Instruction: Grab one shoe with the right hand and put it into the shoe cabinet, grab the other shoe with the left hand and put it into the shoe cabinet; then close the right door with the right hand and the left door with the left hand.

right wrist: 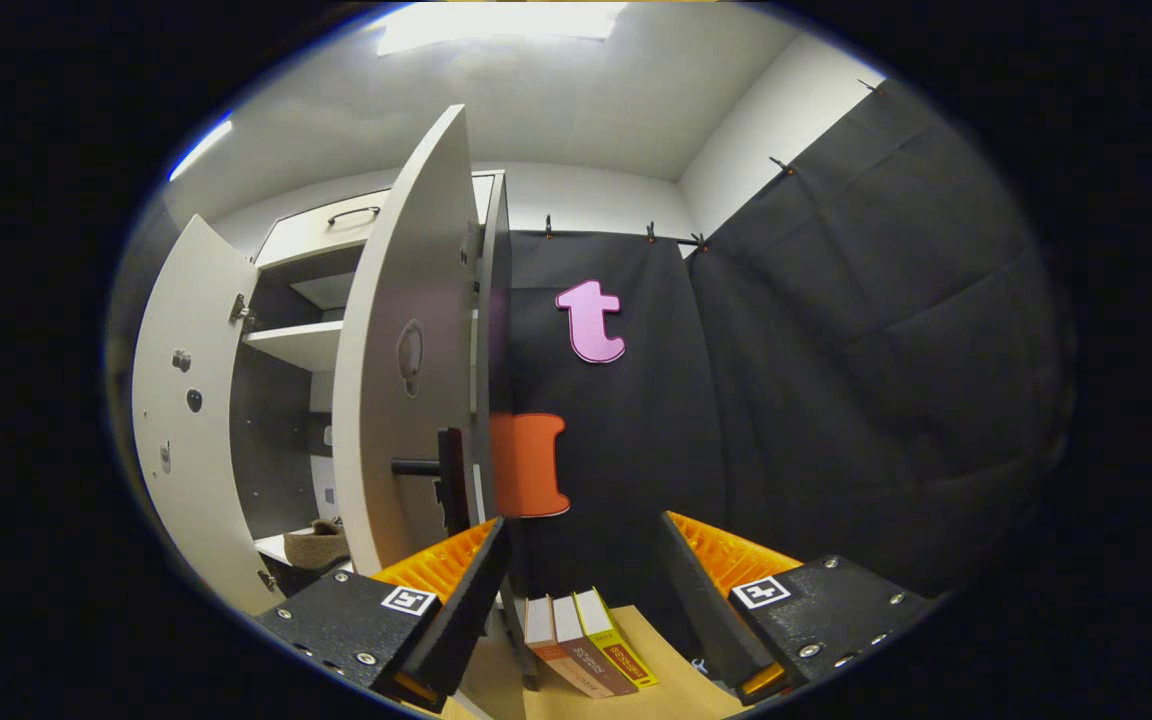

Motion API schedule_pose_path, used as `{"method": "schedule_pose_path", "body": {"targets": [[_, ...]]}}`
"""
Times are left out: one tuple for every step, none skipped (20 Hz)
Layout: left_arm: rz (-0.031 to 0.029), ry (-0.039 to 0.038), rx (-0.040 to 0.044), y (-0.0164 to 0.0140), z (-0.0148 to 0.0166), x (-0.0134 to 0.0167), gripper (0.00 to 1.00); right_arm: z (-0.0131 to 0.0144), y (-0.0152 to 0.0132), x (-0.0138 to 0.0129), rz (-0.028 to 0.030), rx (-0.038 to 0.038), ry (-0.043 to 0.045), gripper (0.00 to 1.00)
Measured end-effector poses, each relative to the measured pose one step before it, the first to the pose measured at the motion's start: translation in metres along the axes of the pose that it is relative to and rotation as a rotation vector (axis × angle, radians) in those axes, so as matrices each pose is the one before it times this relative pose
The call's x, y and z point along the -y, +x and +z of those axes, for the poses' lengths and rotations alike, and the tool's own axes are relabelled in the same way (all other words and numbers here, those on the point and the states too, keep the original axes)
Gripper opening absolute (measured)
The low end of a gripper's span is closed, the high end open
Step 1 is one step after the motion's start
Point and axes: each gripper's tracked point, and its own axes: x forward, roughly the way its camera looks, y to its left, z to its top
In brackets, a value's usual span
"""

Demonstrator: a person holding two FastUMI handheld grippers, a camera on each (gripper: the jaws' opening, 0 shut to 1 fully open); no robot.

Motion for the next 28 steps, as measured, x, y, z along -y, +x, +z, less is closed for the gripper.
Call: {"method": "schedule_pose_path", "body": {"targets": [[0.00392, 0.00225, -0.00114, -0.00006, 0.00029, -0.00129, 0.97, 0.00154, 0.00312, 0.00187, -0.00120, 0.00448, 0.00384, 0.92], [0.00372, 0.00093, -0.00061, -0.00087, -0.00062, -0.00023, 0.97, 0.00117, 0.00065, -0.00052, 0.00121, 0.00414, 0.00660, 0.92], [0.00125, -0.00157, 0.00100, -0.00075, 0.00061, -0.00049, 0.94, -0.00073, -0.00055, -0.00087, 0.00213, 0.00254, 0.00128, 0.92], [-0.00451, -0.00277, 0.00319, 0.00071, 0.00017, 0.00093, 0.94, 0.00064, -0.00077, -0.00227, 0.00227, 0.00921, -0.00809, 0.98], [-0.00055, -0.00254, 0.00239, 0.00122, 0.00105, 0.00038, 0.94, 0.00152, -0.00111, -0.00362, 0.00724, 0.00916, -0.01705, 0.98], [0.00366, -0.00168, 0.00074, 0.00045, 0.00034, -0.00148, 0.97, 0.00058, -0.00129, -0.00322, 0.00268, 0.00883, -0.03133, 0.91], [0.00057, -0.00491, -0.00079, 0.00098, 0.00077, 0.00107, 0.97, 0.00298, -0.00043, -0.00402, 0.00367, 0.00561, -0.03313, 0.89], [-0.00368, -0.00629, 0.00160, -0.00117, 0.00042, 0.00170, 0.97, 0.00130, -0.00223, -0.00417, 0.00321, 0.00324, -0.03125, 0.98], [-0.00532, -0.00499, 0.00227, -0.00021, 0.00073, 0.00063, 0.97, 0.00107, -0.00293, -0.00575, 0.00476, -0.00211, -0.01893, 0.89], [-0.00475, -0.00352, 0.00182, 0.00036, 0.00119, 0.00082, 0.97, -0.00020, -0.00206, -0.00644, 0.00603, -0.00548, -0.00279, 0.89], [-0.00099, 0.00214, 0.00283, 0.00052, 0.00070, -0.00067, 0.97, 0.00125, -0.00018, -0.00582, 0.00979, -0.00727, 0.00926, 0.88], [0.00042, 0.00354, 0.00231, 0.00016, 0.00123, -0.00034, 0.97, 0.00054, -0.00210, -0.00729, 0.01077, -0.00300, 0.01198, 0.88], [-0.00104, 0.00226, 0.00042, 0.00121, 0.00130, -0.00042, 0.97, 0.00003, -0.00337, -0.00689, 0.01094, -0.00053, 0.00668, 0.88], [-0.00246, -0.00100, 0.00085, 0.00094, -0.00007, 0.00006, 0.94, -0.00032, -0.00194, -0.00887, 0.01025, -0.00084, 0.00164, 0.88], [-0.00596, -0.00196, 0.00012, -0.00019, -0.00031, 0.00054, 0.94, 0.00007, -0.00155, -0.00743, 0.01144, 0.00073, -0.00181, 0.88], [-0.00390, -0.00024, -0.00065, -0.00053, 0.00030, 0.00084, 0.94, 0.00094, -0.00054, -0.00900, 0.01357, 0.00414, -0.00021, 0.88], [-0.00445, 0.00226, -0.00379, 0.00017, -0.00019, 0.00131, 0.94, -0.00008, -0.00017, -0.01058, 0.01764, 0.00078, 0.00382, 0.89], [-0.00327, 0.00440, -0.00253, 0.00064, -0.00063, 0.00089, 0.97, -0.00091, -0.00003, -0.01047, 0.02014, -0.00221, 0.00635, 0.88], [-0.00182, 0.00504, -0.00067, -0.00041, 0.00061, -0.00016, 0.97, -0.00076, 0.00102, -0.01087, 0.02306, -0.00409, 0.00735, 0.89], [-0.00139, 0.00447, -0.00008, -0.00031, 0.00016, -0.00034, 0.97, -0.00140, 0.00197, -0.01123, 0.01936, -0.00646, 0.00928, 0.88], [0.00322, 0.00398, 0.00017, -0.00032, 0.00040, -0.00106, 0.94, -0.00012, 0.00210, -0.00957, 0.01730, -0.00245, 0.00802, 0.88], [0.00181, 0.00271, 0.00020, -0.00043, 0.00014, -0.00116, 0.97, -0.00055, 0.00301, -0.00976, 0.01383, 0.00013, 0.00379, 0.89], [0.00258, 0.00195, -0.00060, -0.00089, 0.00003, -0.00063, 0.94, -0.00082, 0.00286, -0.00842, 0.00990, -0.00093, -0.00136, 0.88], [0.00351, 0.00073, -0.00217, -0.00176, -0.00104, -0.00107, 0.94, -0.00059, 0.00368, -0.00787, 0.00841, 0.00249, 0.00196, 0.88], [0.00351, 0.00279, -0.00187, 0.00019, 0.00004, -0.00214, 0.94, -0.00019, 0.00350, -0.00697, 0.00916, 0.00051, 0.00657, 0.89], [0.00447, 0.00156, -0.00230, -0.00194, -0.00074, -0.00004, 0.94, -0.00072, 0.00235, -0.00771, 0.01622, 0.00166, 0.01300, 0.90], [0.00595, 0.00257, -0.00100, -0.00071, 0.00012, -0.00246, 0.94, -0.00025, 0.00342, -0.00919, 0.02082, 0.00117, 0.01292, 0.91], [0.00435, 0.00112, 0.00020, -0.00158, -0.00033, -0.00043, 0.97, -0.00315, 0.00392, -0.00593, 0.01283, -0.00285, 0.00548, 0.91]]}}
